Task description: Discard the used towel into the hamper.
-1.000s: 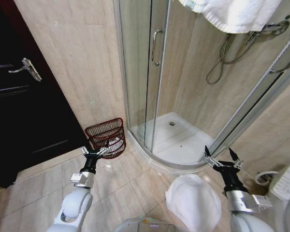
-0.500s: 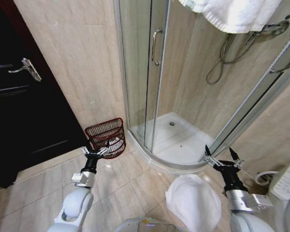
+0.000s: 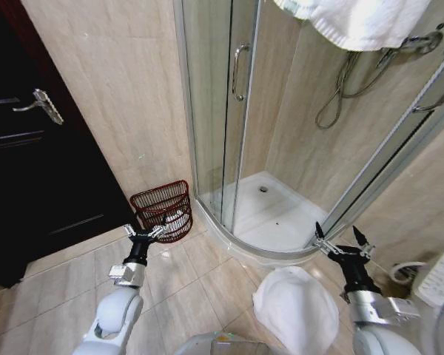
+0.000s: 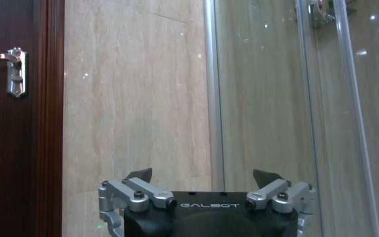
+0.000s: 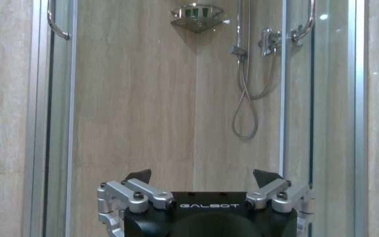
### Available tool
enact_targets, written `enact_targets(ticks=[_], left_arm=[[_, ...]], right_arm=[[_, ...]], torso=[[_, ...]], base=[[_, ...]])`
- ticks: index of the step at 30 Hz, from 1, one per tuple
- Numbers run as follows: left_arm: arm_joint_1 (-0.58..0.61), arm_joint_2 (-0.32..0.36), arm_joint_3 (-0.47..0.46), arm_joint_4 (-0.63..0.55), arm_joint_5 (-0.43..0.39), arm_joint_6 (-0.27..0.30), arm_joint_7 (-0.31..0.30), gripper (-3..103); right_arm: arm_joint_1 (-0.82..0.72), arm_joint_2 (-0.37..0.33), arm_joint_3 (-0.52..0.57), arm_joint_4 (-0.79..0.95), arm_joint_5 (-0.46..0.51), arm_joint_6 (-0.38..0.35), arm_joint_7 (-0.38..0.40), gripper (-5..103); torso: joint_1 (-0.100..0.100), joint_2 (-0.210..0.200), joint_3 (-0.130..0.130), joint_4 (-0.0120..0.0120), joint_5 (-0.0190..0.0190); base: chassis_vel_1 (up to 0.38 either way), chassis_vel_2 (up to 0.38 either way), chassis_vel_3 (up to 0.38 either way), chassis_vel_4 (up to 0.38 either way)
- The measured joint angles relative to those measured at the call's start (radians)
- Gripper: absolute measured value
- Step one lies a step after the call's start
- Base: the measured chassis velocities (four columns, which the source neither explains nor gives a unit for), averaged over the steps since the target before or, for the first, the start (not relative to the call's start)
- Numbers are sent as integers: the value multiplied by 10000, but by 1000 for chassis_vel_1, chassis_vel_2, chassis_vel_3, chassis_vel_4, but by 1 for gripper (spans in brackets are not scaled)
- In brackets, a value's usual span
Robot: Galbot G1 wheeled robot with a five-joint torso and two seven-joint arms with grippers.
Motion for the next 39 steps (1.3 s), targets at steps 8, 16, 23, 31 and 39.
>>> enact_targets(ticks=[8, 16, 23, 31, 39], left_arm=[[-125, -16, -79, 69, -18, -285, 54, 94], [-146, 41, -100, 32, -156, -274, 60, 94], [-165, 55, -49, 18, -157, -221, 60, 96], [-147, 64, -25, -43, -161, -155, 46, 96], [-134, 63, 56, -72, -163, -118, 0, 96]], right_arm=[[-7, 19, -9, 13, -61, -4, 17, 100], [28, 53, -15, 13, -67, 17, 5, 100], [1, 55, 5, -18, -62, 80, -4, 100], [1, 70, -30, -22, -65, 93, -22, 100], [-8, 80, -55, -40, -78, 99, -40, 100]], torso=[[7, 13, 6, 0, -1], [130, 301, 170, 0, 0], [265, 637, 371, 0, 0], [425, 1002, 573, 0, 0], [581, 1372, 785, 0, 0]], base=[[0, 0, 0, 0], [0, 0, 0, 0], [0, 0, 0, 0], [0, 0, 0, 0], [0, 0, 0, 0]])
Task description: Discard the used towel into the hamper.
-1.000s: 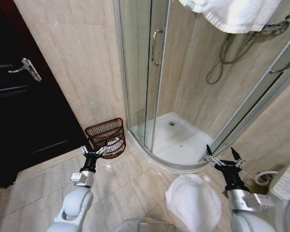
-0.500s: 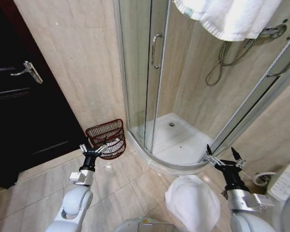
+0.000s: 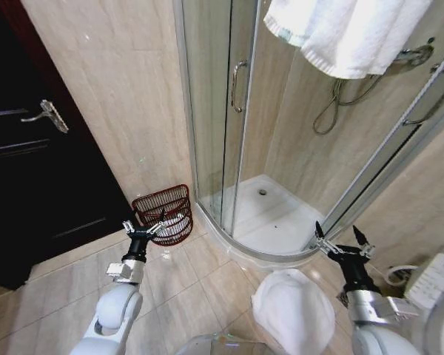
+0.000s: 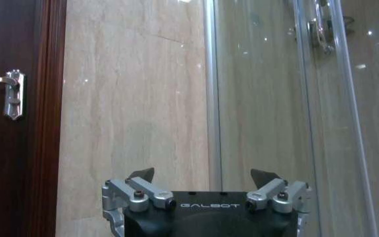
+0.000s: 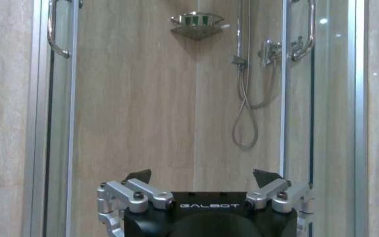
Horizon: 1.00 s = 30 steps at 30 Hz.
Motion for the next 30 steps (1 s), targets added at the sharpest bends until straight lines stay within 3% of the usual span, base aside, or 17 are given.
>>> enact_targets(ticks=[13, 30], left_arm=[[-44, 55, 98, -154, 2, 264, -113, 101], [-79, 57, 126, -200, -39, 316, -127, 95]], right_arm=[[0, 4, -26, -11, -8, 4, -23, 100], [171, -33, -28, -56, 8, -25, -29, 100]], torso=[[204, 473, 272, 0, 0], [501, 1170, 672, 0, 0]], base=[[0, 0, 0, 0], [0, 0, 0, 0]])
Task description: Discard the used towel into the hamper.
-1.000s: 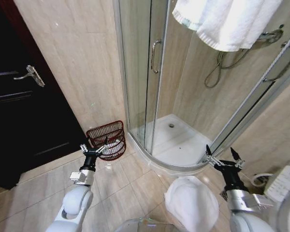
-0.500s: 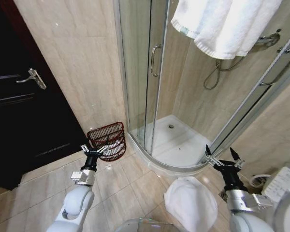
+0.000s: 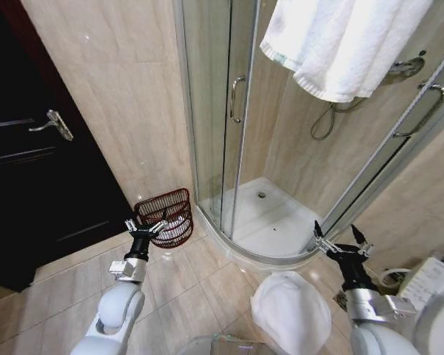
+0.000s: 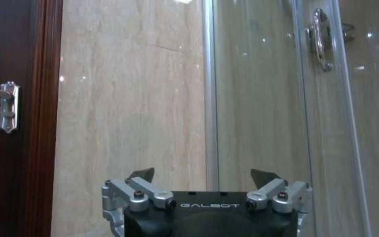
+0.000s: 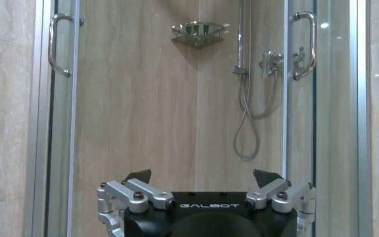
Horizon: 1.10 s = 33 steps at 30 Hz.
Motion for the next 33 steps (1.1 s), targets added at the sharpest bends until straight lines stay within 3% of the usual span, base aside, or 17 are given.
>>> enact_targets(ticks=[6, 33], left_arm=[[-6, 8, 77, -17, -29, -14, 16, 99], [-26, 26, 105, -121, -28, -32, 17, 99]], right_arm=[[17, -5, 34, -2, 18, -3, 0, 100], [-22, 45, 63, 51, 40, 25, 12, 100]], torso=[[88, 195, 108, 0, 0], [520, 1170, 651, 0, 0]], base=[[0, 0, 0, 0], [0, 0, 0, 0]])
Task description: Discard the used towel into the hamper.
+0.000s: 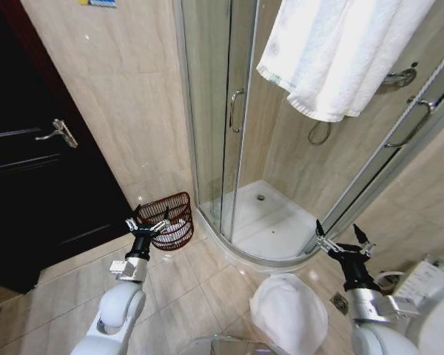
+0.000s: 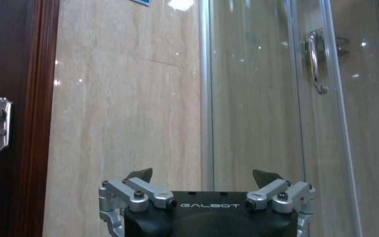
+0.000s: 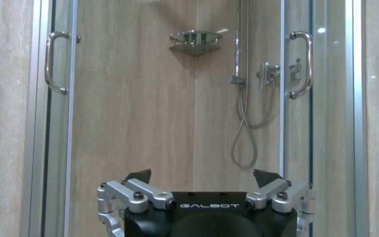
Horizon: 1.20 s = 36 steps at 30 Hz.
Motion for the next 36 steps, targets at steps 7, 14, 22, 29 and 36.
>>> enact_targets(ticks=[7, 14, 22, 29, 36], left_arm=[[13, 6, -29, -18, 0, 0, 0, 99], [47, 12, -51, -37, 1, -2, 0, 99], [79, 7, -41, -63, 9, -13, -3, 100], [64, 33, -52, -73, 8, -15, -3, 99], [56, 27, -37, -86, 5, -14, -2, 99]], right_arm=[[-45, 15, 3, 12, 4, 29, 1, 100], [-38, 21, -13, 17, 0, 38, 0, 100], [-16, 18, -39, 33, -25, 26, -3, 100], [-57, 28, -50, 36, -36, 26, -8, 100], [-56, 17, -74, 65, -54, 13, -9, 100]], torso=[[134, 304, 170, 0, 0], [262, 588, 325, 0, 0], [411, 922, 511, 0, 1], [565, 1257, 691, 0, 0], [698, 1553, 853, 0, 0]], base=[[0, 0, 0, 0], [0, 0, 0, 0], [0, 0, 0, 0], [0, 0, 0, 0], [0, 0, 0, 0]])
